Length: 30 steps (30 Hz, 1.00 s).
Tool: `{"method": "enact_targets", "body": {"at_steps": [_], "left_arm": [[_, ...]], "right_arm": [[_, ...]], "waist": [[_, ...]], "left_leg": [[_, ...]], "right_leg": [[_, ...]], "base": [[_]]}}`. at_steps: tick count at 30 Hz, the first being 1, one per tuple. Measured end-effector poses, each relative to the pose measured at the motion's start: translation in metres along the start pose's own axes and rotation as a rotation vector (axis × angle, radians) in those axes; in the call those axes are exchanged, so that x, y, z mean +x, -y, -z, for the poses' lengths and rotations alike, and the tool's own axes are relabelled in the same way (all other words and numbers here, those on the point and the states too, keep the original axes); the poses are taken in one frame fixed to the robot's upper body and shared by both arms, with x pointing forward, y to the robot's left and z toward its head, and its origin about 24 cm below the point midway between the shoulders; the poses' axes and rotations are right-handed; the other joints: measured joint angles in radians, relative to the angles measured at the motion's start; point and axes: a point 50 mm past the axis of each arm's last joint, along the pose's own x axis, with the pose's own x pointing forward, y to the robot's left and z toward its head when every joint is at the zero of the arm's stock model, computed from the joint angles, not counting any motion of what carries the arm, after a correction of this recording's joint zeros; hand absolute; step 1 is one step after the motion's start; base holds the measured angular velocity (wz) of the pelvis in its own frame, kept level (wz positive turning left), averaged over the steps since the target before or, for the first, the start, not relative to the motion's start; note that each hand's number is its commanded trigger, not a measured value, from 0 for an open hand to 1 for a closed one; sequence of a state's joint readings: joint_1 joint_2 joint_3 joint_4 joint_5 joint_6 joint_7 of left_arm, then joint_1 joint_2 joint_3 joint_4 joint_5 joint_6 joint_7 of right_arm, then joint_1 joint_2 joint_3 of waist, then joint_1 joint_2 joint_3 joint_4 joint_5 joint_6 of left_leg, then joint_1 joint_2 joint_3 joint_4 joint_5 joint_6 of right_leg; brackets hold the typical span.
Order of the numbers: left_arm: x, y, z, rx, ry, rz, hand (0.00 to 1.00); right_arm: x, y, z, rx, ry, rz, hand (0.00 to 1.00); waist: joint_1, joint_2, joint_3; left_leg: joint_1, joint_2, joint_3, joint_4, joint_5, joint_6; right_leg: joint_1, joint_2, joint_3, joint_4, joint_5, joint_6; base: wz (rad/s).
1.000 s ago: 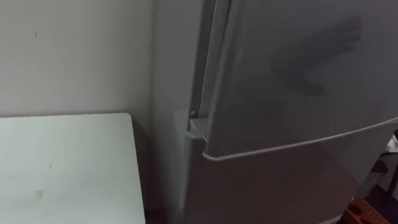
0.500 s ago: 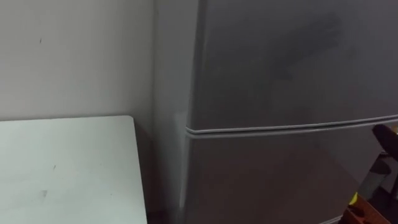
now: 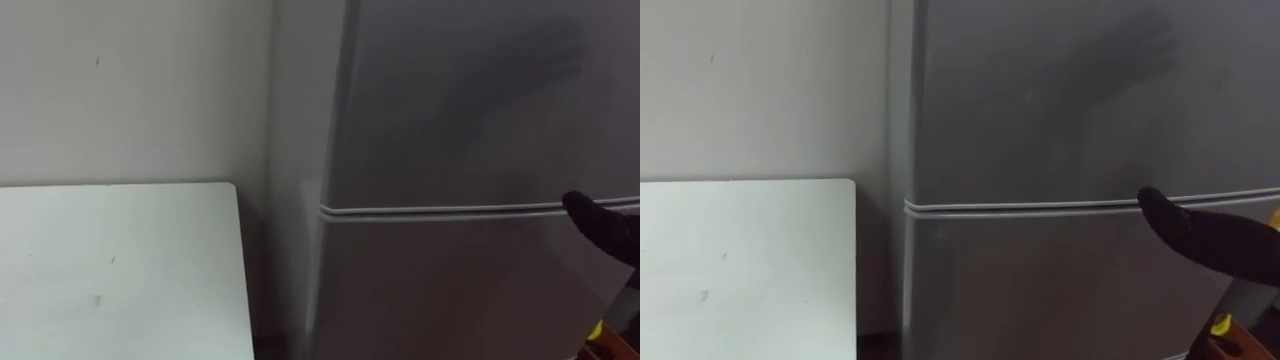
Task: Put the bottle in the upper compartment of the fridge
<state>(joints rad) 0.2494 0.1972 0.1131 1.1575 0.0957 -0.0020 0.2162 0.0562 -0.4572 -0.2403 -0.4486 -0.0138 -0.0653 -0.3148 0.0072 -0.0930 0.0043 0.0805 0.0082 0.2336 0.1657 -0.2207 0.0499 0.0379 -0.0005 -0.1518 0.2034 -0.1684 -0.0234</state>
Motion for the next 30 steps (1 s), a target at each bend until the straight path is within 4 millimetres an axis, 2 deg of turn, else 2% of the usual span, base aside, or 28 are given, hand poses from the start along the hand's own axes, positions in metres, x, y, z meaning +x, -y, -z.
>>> {"method": "enact_targets", "body": {"at_steps": [4, 8, 13, 16, 20, 29, 30], "left_arm": [[0.0, 0.003, -0.001, 0.016, 0.004, 0.005, 0.0], [-0.001, 0.004, -0.001, 0.024, 0.004, 0.011, 0.0], [-0.001, 0.005, -0.001, 0.068, 0.014, 0.013, 0.0], [-0.001, 0.006, -0.001, 0.085, 0.017, 0.018, 0.0], [0.0, 0.007, -0.005, 0.086, 0.021, 0.019, 0.0], [0.0, 0.01, -0.011, 0.106, 0.021, 0.072, 0.0], [0.0, 0.01, -0.013, 0.105, 0.027, 0.084, 0.0]], "right_arm": [[-0.006, -0.014, 0.002, 0.027, -0.018, -0.028, 0.0], [-0.006, -0.019, 0.0, 0.05, -0.014, -0.032, 0.0], [0.013, -0.023, -0.015, 0.092, 0.075, -0.008, 0.0], [0.021, -0.032, -0.019, 0.118, 0.102, -0.022, 0.0], [0.023, -0.043, -0.013, 0.132, 0.075, -0.047, 0.0], [0.03, -0.053, -0.005, 0.069, 0.075, -0.055, 0.0], [0.032, -0.055, -0.004, 0.039, 0.082, -0.055, 0.0]], "waist": [[0.01, 0.006, -0.0003], [0.024, 0.008, -0.0008], [0.028, 0.005, -0.0008], [0.029, -0.001, -0.0002], [0.032, -0.009, -0.0004], [0.053, -0.001, 0.0014], [0.056, 0.002, 0.0035]], "left_leg": [[0.001, 0.0, -0.004, 0.001, 0.0, 0.0], [0.0, -0.002, -0.015, 0.001, 0.0, 0.0], [0.0, -0.004, -0.033, 0.004, 0.001, -0.001], [0.003, -0.004, -0.035, 0.005, 0.002, -0.002], [0.007, -0.004, -0.046, 0.008, 0.002, -0.002], [0.001, -0.003, -0.047, 0.021, 0.001, -0.002], [-0.002, -0.003, -0.048, 0.025, 0.001, -0.002]], "right_leg": [[0.003, -0.009, -0.019, 0.001, 0.0, 0.0], [0.007, -0.013, -0.047, 0.001, 0.0, 0.0], [0.017, -0.016, -0.068, -0.002, 0.0, 0.0], [0.022, -0.015, -0.069, -0.003, 0.0, 0.0], [0.032, -0.015, -0.07, -0.003, 0.0, 0.0], [0.028, -0.016, -0.067, 0.0, 0.003, -0.004], [0.027, -0.016, -0.068, 0.0, 0.003, -0.005]], "base": [[0.03], [0.05], [0.1], [0.05], [0.09], [-0.02], [0.0]]}}
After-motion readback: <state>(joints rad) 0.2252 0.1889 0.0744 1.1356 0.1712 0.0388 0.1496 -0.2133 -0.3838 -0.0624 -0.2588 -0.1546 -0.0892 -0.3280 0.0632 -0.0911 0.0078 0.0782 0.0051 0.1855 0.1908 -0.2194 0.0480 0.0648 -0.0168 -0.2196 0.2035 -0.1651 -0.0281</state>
